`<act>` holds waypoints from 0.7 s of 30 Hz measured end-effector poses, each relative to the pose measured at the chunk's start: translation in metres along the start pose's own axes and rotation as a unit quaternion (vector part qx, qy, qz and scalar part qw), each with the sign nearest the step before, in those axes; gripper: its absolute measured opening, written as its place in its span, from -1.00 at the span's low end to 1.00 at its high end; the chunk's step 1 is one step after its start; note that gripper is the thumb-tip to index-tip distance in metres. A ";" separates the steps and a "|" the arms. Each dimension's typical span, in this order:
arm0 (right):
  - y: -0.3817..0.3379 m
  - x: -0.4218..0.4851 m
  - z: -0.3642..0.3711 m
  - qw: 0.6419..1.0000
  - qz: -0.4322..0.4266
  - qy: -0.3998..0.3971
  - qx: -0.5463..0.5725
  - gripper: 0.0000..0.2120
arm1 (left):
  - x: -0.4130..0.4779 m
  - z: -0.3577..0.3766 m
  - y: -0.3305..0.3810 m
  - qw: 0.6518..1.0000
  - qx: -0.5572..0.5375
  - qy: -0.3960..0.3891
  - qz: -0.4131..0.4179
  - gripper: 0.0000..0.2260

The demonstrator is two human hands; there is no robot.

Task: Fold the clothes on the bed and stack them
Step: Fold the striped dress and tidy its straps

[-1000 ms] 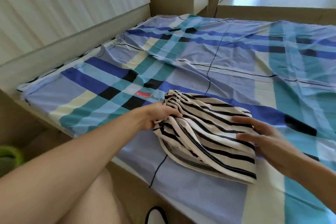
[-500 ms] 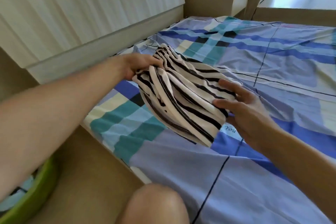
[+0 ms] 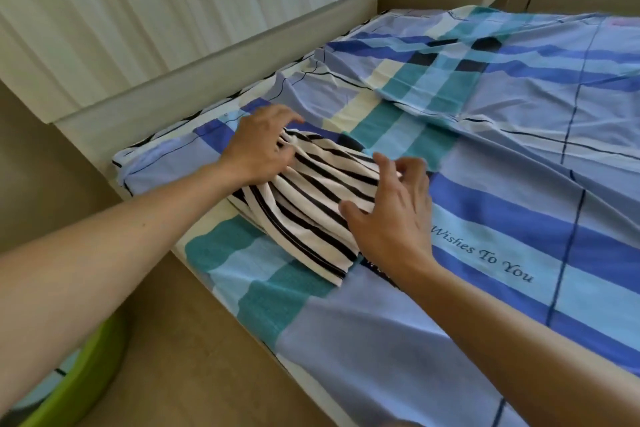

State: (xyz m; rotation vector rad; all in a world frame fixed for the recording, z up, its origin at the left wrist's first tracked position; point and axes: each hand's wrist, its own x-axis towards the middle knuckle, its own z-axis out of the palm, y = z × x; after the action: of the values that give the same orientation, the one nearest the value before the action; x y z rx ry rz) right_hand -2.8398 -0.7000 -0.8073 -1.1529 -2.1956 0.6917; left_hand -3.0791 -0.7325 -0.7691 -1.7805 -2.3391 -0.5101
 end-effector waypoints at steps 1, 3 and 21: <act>-0.004 0.002 0.004 1.000 -0.016 -0.004 -0.016 -0.19 | -0.002 0.001 0.006 0.999 0.008 -0.037 0.036 -0.42; -0.004 0.003 0.016 0.997 0.008 -0.072 -0.020 -0.01 | -0.010 0.013 -0.003 0.986 0.075 -0.147 0.032 -0.13; 0.060 -0.034 -0.095 0.994 0.000 -0.055 0.098 -0.13 | -0.027 -0.014 0.150 0.966 -0.220 -0.125 0.050 -0.18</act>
State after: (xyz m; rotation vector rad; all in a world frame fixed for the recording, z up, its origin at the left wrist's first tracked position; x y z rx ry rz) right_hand -2.7258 -0.6819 -0.7873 -1.0365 -2.1601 0.9684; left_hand -2.9290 -0.7274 -0.7387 -2.2626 -2.4175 -0.8960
